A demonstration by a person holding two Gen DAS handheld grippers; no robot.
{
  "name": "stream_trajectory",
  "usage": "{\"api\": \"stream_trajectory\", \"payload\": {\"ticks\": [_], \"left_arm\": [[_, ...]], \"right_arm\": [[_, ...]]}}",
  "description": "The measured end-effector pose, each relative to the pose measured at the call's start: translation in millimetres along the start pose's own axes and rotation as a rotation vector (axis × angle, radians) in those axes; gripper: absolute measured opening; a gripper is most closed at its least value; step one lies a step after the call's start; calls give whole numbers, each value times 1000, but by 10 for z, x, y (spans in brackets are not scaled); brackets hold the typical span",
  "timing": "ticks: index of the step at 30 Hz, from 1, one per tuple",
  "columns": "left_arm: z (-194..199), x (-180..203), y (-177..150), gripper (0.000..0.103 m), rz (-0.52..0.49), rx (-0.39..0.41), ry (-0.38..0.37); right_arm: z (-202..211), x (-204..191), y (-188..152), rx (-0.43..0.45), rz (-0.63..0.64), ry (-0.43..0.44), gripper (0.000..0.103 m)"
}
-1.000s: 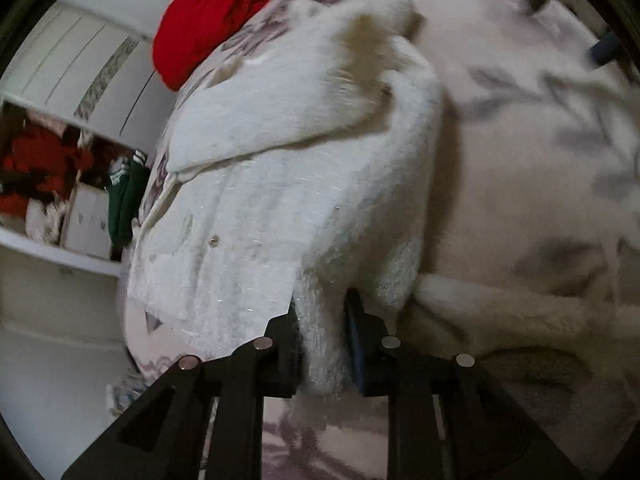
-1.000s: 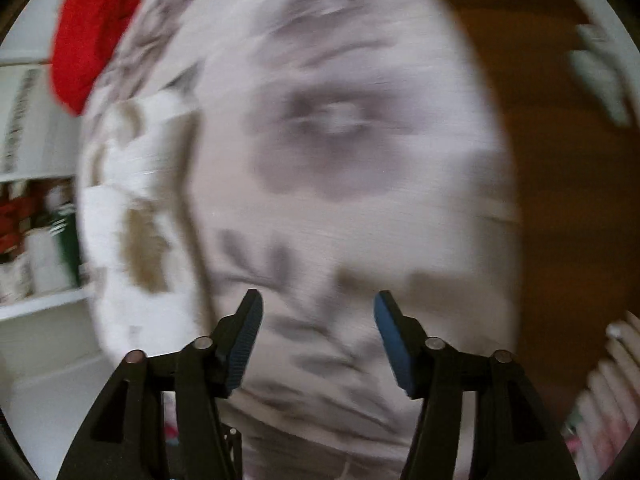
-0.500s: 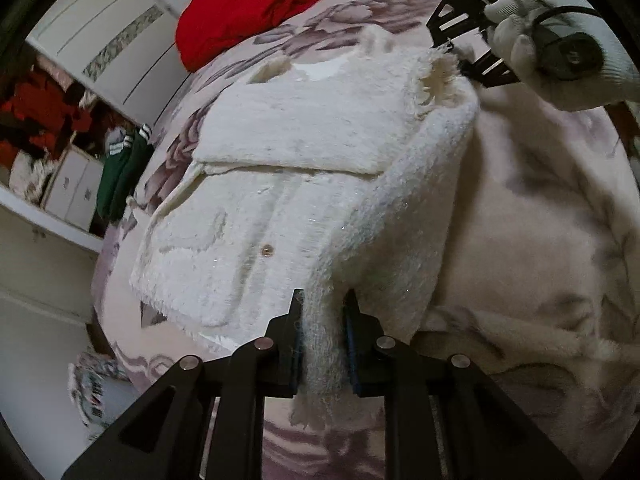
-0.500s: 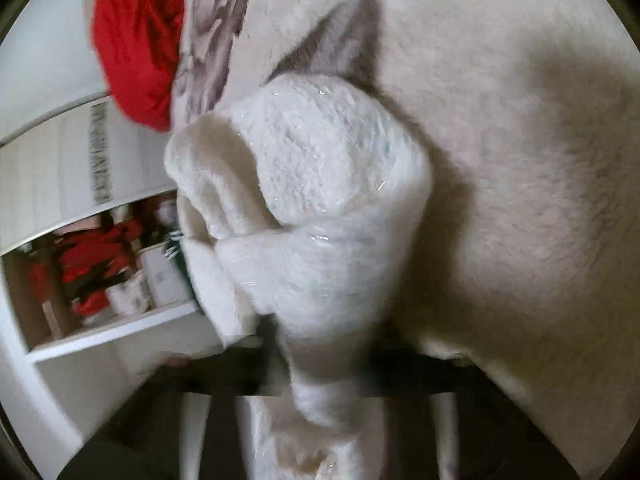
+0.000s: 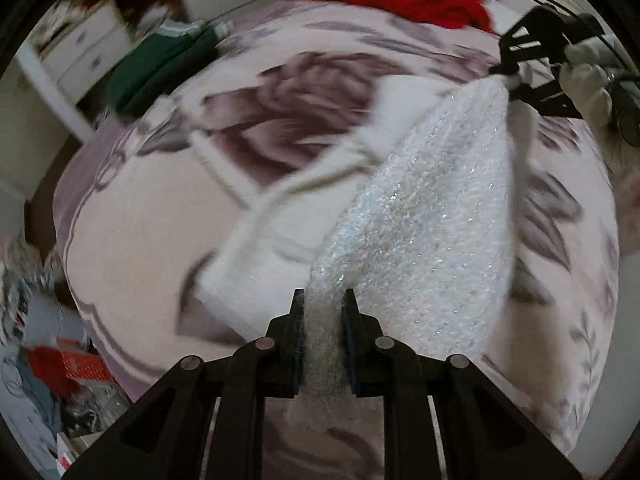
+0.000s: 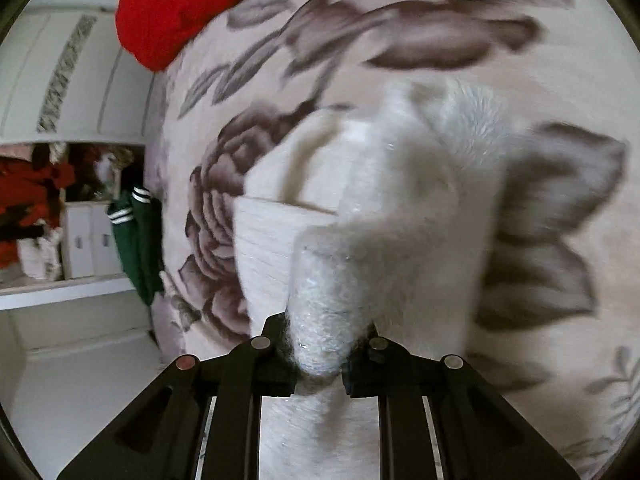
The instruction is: Fold large clothes
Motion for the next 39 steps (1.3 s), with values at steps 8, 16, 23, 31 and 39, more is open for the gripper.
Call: {"api": "stream_trajectory", "payload": {"ticks": [8, 16, 23, 31, 39], "left_arm": [[-1245, -1047, -53, 21, 188, -235, -221], [-1129, -1698, -120, 49, 400, -282, -468], [-1299, -1194, -31, 43, 257, -262, -496], [-948, -1214, -24, 11, 278, -219, -554], [-1198, -1312, -169, 25, 320, -341, -599]], "right_arm": [[-1611, -1134, -286, -72, 171, -207, 38], [-855, -818, -772, -49, 116, -1, 71], [-223, 447, -2373, -117, -79, -129, 71], [-349, 1025, -3106, -60, -316, -78, 18], [-386, 1217, -3079, -100, -234, -107, 33]]}}
Point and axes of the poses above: each gripper's, at about its wrist camera, not at the fingertips, and z roughly against the way its jaws point, x to its right, y to its top, the point moved 3 cm from there along -z, roughly the way its jaws point, and after that the axes turned 15 degrees about x, right-handed, at the moved point
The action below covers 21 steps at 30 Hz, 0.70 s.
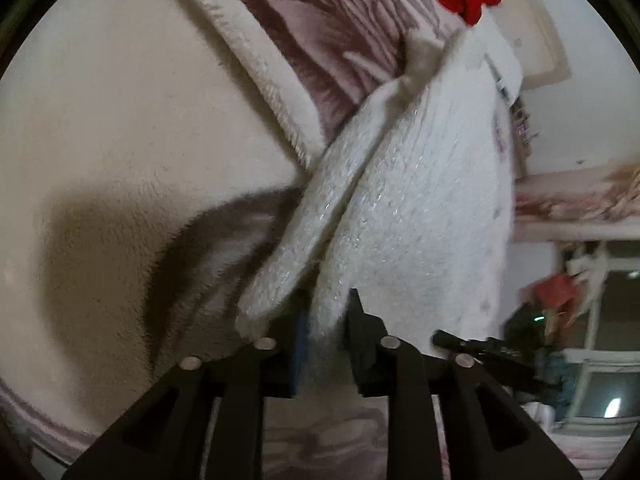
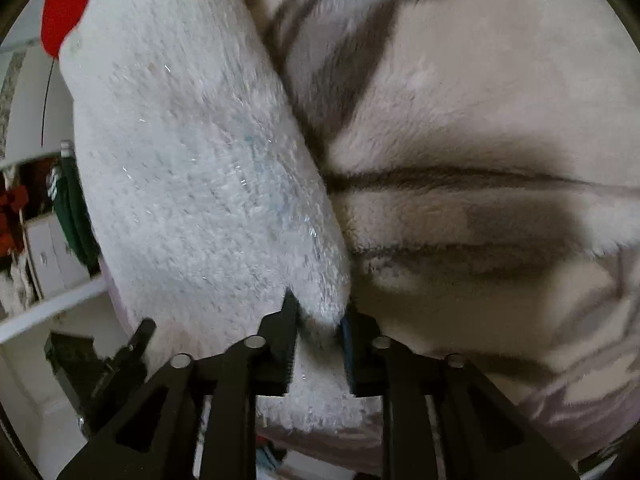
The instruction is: Fold large clothes
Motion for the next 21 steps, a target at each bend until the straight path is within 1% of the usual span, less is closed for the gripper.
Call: {"api": "stream_trajectory", "payload": {"ticks": [1, 2, 3, 5, 6, 7, 8, 9, 10, 11, 12, 13, 14, 16, 18, 19, 21], "left_arm": [[19, -7, 50, 35, -7, 17, -7], [33, -26, 82, 43, -13, 34, -9], [14, -39, 86, 57, -16, 40, -9], [-161, -39, 123, 59, -17, 21, -41], [-319, -11, 123, 59, -33, -14, -46], [-417, 20, 115, 59, -61, -22, -34], [-423, 40, 103, 57, -83, -9, -23], [-435, 84, 94, 46, -111, 16, -16], [-419, 169, 75, 14, -147, 37, -20], [-356, 195, 48, 13, -162, 39, -24], [-263, 238, 35, 12, -176, 62, -17], [-127, 279, 27, 11, -172, 92, -28], [-31, 289, 27, 11, -153, 106, -38], [251, 286, -7, 11, -106, 129, -57], [446, 294, -66, 11, -107, 132, -50], [645, 265, -182, 11, -103, 121, -38], [847, 183, -431, 11, -92, 77, -13]], "right_arm": [[-4, 4, 29, -8, -2, 11, 45], [17, 23, 46, -7, -8, 42, 55], [13, 34, 50, -9, -11, 77, 58], [-46, 111, 45, -37, -29, 143, 59], [-98, 147, 45, -49, -45, 158, 60], [-187, 183, 37, -59, -77, 192, 64], [-249, 206, 35, -65, -99, 223, 67], [-305, 237, 33, -63, -124, 241, 67], [-322, 250, 38, -51, -144, 254, 68], [-318, 238, 33, -32, -156, 283, 56], [-297, 220, 25, -14, -161, 305, 41], [-301, 169, -2, -12, -166, 335, 23], [-298, 103, -92, -2, -165, 343, 20], [-177, 26, -175, 19, -146, 327, 16], [-36, -33, -299, 8, -145, 341, 15], [42, -74, -375, 1, -131, 343, 15], [246, -82, -639, -31, -101, 335, 15]]}}
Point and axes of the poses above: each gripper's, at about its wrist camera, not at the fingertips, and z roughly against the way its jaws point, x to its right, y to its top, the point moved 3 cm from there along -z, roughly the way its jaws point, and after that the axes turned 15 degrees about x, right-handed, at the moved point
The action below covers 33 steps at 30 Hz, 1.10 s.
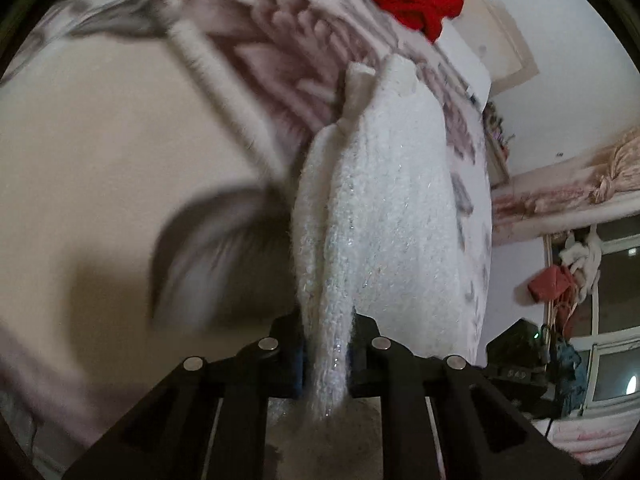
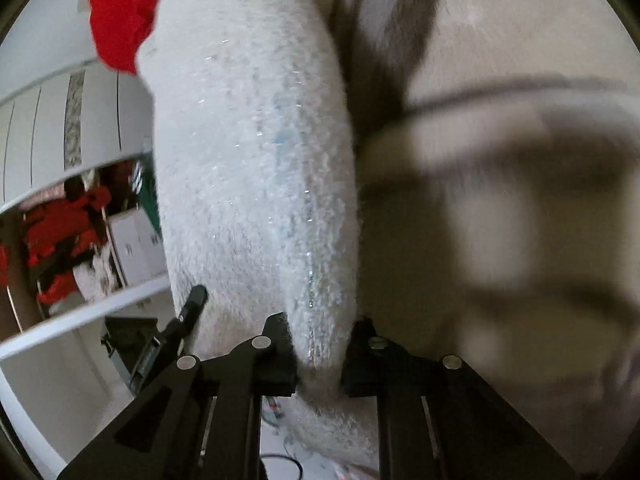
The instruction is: Fold large clothes
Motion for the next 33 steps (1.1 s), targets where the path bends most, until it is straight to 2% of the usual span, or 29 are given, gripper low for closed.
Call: {"api": "stream_trajectory", "payload": {"ticks": [3, 6, 7, 9, 11, 12, 13, 15, 17, 20, 23, 26, 27, 29, 30, 32, 33], "left_arm": [[-41, -204, -370, 12, 53, -97, 36], [-184, -443, -601, 14, 134, -175, 52], [-210, -495, -612, 16, 146, -189, 62], [-109, -494, -554, 18, 185, -183, 52], [71, -436, -388, 27, 209, -145, 50], [173, -418, -300, 36, 215, -123, 41], [241, -377, -198, 46, 215, -93, 27], [232, -274, -17, 57, 199, -47, 21], [74, -100, 266, 57, 159, -13, -19], [-420, 296, 722, 57, 43, 36, -68], [-1059, 613, 1031, 57, -44, 17, -95], [-1597, 792, 1231, 57, -133, -27, -76], [-1737, 866, 1254, 53, -169, -34, -67], [-1842, 989, 1276, 5, -240, -9, -55], [-1841, 1039, 1278, 6, -262, -14, -58], [-1689, 1139, 1304, 6, -251, 16, -120], [-1596, 1195, 1348, 6, -240, 26, -149]], "right_arm": [[246, 157, -495, -66, -7, -36, 15], [376, 584, -884, -134, -34, -121, 16], [329, 671, -940, -146, -33, -139, 18], [213, 851, -920, -177, -26, -200, 30], [231, 915, -827, -198, -32, -238, 42], [287, 903, -762, -185, -32, -227, 46], [399, 849, -671, -162, -14, -213, 55], [564, 741, -505, -117, 22, -204, 60], [698, 646, -265, -70, 40, -191, 61], [666, 420, 199, 9, 69, -167, 61], [394, 20, 782, 92, 139, -142, 61], [69, -345, 1317, 147, 169, -98, 61], [-115, -497, 1510, 162, 177, -92, 61], [-289, -571, 1811, 172, 195, -112, 61], [-458, -628, 2016, 166, 193, -144, 61], [-558, -559, 2166, 140, 159, -154, 59], [-635, -623, 2162, 143, 143, -170, 48]]}}
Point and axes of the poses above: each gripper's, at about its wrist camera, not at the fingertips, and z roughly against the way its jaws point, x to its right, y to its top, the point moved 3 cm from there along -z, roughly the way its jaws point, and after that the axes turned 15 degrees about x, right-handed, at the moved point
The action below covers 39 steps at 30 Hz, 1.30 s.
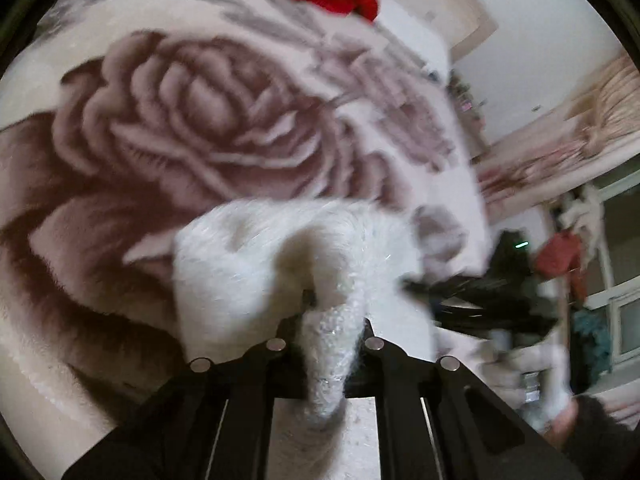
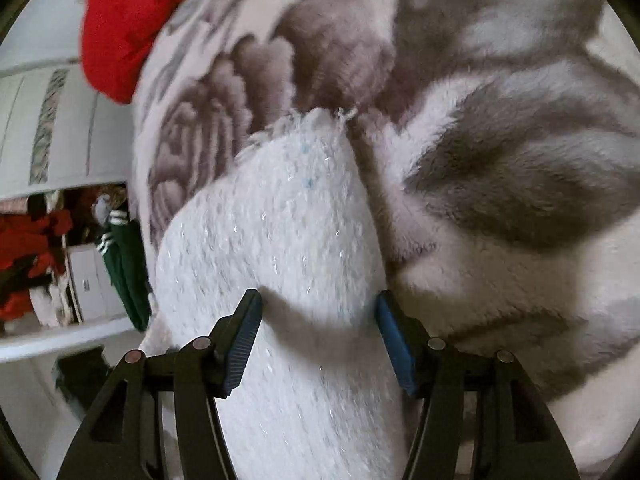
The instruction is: Fold large clothes
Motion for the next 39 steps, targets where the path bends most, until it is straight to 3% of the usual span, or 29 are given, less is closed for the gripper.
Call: {"api": "stream_trajectory", "payload": {"ticks": [1, 4, 6, 8, 10, 12, 15, 17, 18, 20, 22, 23, 25, 27, 30, 32, 34, 39], "left_arm": [[87, 47, 64, 6, 7, 21, -21], [146, 134, 292, 6, 25, 42, -60], [-3, 14, 422, 6, 32, 26, -37], [-311, -368, 415, 6, 79, -40, 35], [-557, -649, 263, 9, 99, -126, 70], [-578, -745, 167, 13, 120, -156, 55], [-337, -746, 159, 27, 152, -150, 26], [-53, -721, 163, 50, 120, -108, 76], [170, -723, 138, 63, 75, -66, 147], [489, -765, 28, 64, 4, -7, 285], [704, -915, -208, 64, -70, -10, 473], [780, -1022, -356, 64, -81, -21, 544], [894, -1263, -704, 64, -53, -59, 618], [947, -1487, -1014, 64, -2, -109, 656], [1032, -1553, -1198, 68, 0, -70, 639], [991, -1545, -1210, 76, -25, -68, 628], [877, -1569, -1213, 103, -27, -84, 592], [682, -1558, -1157, 103, -98, -112, 637]], "right_arm": [[51, 37, -7, 19, 8, -6, 14], [210, 23, 60, 78, 34, 28, 8], [323, 7, 157, 125, 4, 58, 7], [385, 14, 270, 173, -3, 55, 7], [262, 40, 320, 153, -13, 23, 7], [135, 21, 271, 103, 30, -39, 8], [185, -125, 217, 60, 63, -97, 17], [467, -243, 113, 56, 119, -116, 17], [632, -328, 31, 66, 159, -112, 17], [917, -546, -292, 44, 245, -72, 17], [965, -787, -647, -33, 317, -30, 17], [866, -938, -869, -100, 367, -22, 17], [587, -1133, -1154, -191, 448, -44, 17], [166, -1196, -1405, -276, 553, -146, 17], [-386, -1011, -1588, -314, 616, -315, 14], [-570, -981, -1584, -318, 623, -357, 13], [-643, -980, -1548, -336, 615, -382, 12], [-518, -1131, -1494, -387, 646, -385, 13]]}}
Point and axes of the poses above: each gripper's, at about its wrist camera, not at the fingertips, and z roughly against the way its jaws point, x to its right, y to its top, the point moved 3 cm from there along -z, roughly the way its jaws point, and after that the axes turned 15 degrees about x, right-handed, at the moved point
